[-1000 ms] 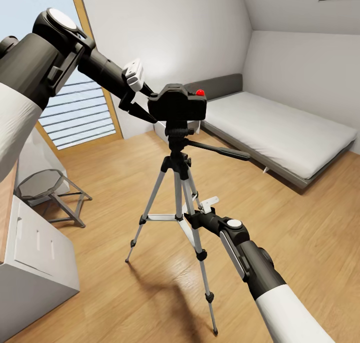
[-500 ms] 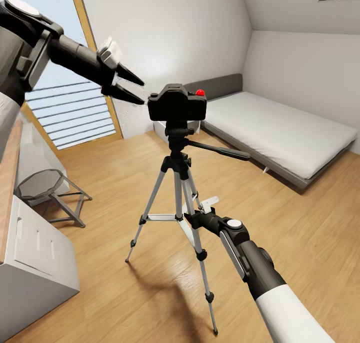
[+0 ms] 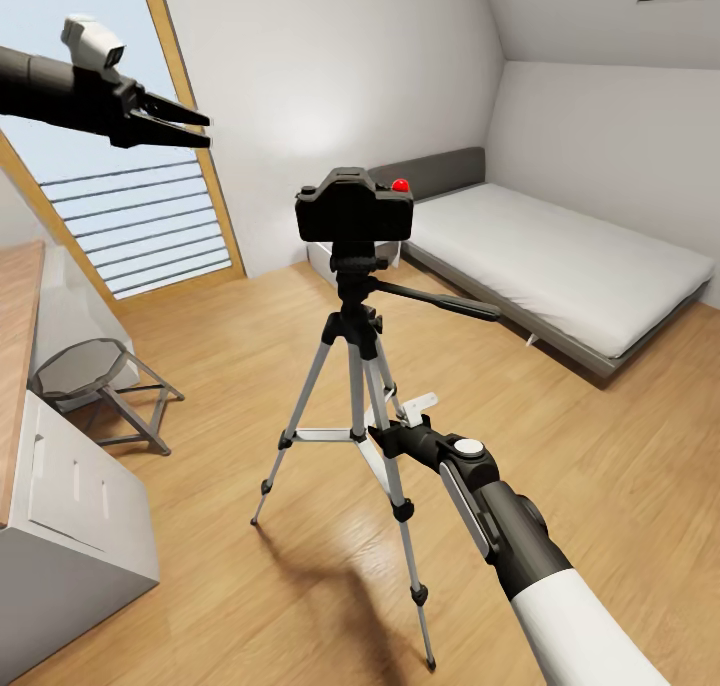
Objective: Attach the digital camera to the camera tripod in the bedroom.
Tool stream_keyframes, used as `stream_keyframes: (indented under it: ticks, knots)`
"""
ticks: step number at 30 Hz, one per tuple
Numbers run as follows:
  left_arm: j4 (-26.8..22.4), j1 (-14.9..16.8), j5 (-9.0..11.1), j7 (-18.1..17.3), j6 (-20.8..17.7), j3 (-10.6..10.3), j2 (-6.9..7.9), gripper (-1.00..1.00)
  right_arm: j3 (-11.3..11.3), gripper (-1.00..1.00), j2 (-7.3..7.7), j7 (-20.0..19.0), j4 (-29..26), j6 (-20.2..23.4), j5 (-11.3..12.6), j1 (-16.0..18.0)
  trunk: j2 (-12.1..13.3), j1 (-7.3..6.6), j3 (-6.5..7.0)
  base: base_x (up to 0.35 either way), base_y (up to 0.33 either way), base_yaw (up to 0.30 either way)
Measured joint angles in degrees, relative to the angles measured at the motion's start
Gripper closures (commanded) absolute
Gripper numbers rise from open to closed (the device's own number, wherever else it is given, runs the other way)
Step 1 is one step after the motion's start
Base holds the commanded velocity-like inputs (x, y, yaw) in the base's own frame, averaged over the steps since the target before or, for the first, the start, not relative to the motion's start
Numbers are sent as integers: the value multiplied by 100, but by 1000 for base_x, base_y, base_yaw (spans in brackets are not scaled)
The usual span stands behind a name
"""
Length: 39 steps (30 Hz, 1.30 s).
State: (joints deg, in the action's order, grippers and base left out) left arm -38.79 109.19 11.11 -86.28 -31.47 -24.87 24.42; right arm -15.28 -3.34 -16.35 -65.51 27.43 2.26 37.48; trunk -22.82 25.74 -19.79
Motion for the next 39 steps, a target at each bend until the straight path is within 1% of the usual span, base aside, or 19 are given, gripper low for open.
stream_keyframes:
  ticks: [5,8,11,14,15,18,22,23,25,26,29,30,35,36,37,39]
  knots:
    - [263,-16,31,87,-9,12,2,-100,0,100,0,-1,0,0,0,0,0,0,0,0,0,0]
    - [492,-91,37,422,-18,15,-27,-100,0,100,0,-1,-2,0,-1,0,1,0,0,0,0,0]
    - [700,-252,42,873,-50,14,-40,-100,0,100,0,-1,-4,2,-1,0,1,0,0,0,0,0]
    - [931,-448,39,1427,-183,13,-46,-100,0,100,0,-1,-5,2,-1,0,1,0,0,0,0,0]
    - [1074,-565,27,1832,-333,9,-48,-100,0,100,0,-2,-5,1,-2,0,1,0,-1,0,0,0]
    - [1261,-728,1,2494,-549,14,-51,-100,0,100,0,0,-5,4,-1,0,1,0,0,0,0,0]
    - [1399,-904,16,3384,-712,13,-52,-100,0,100,0,0,-4,3,-1,0,0,0,0,0,0,0]
    - [1432,-975,23,3766,-754,11,-52,-100,0,100,0,0,-5,4,-1,0,1,0,-1,0,0,0]
    - [1459,-1047,45,4105,-793,15,-54,-100,0,100,0,1,-3,3,0,0,0,0,0,0,0,0]
    - [1484,-1118,67,4364,-823,14,-56,-100,0,100,0,1,-6,6,0,0,1,0,-1,0,0,0]
    - [1531,-1241,146,4642,-851,19,-64,-100,0,100,1,1,-7,9,2,0,0,0,0,0,0,0]
    - [1569,-1333,216,4759,-861,20,-69,-100,0,100,4,-1,-10,10,3,0,1,0,-1,0,0,0]
    - [1762,-1577,461,4932,-857,35,-67,-100,0,100,7,-2,-11,13,5,1,0,0,-1,0,0,0]
    - [1826,-1626,526,4951,-850,38,-64,-100,0,100,7,-3,-12,13,5,1,0,0,-1,0,0,0]
    - [1975,-1704,685,4984,-840,37,-61,-100,0,100,8,-4,-12,12,5,1,1,0,-1,0,0,0]
    - [2159,-1763,907,5003,-828,37,-59,-100,0,100,7,-2,-10,12,4,1,0,0,-1,0,0,0]
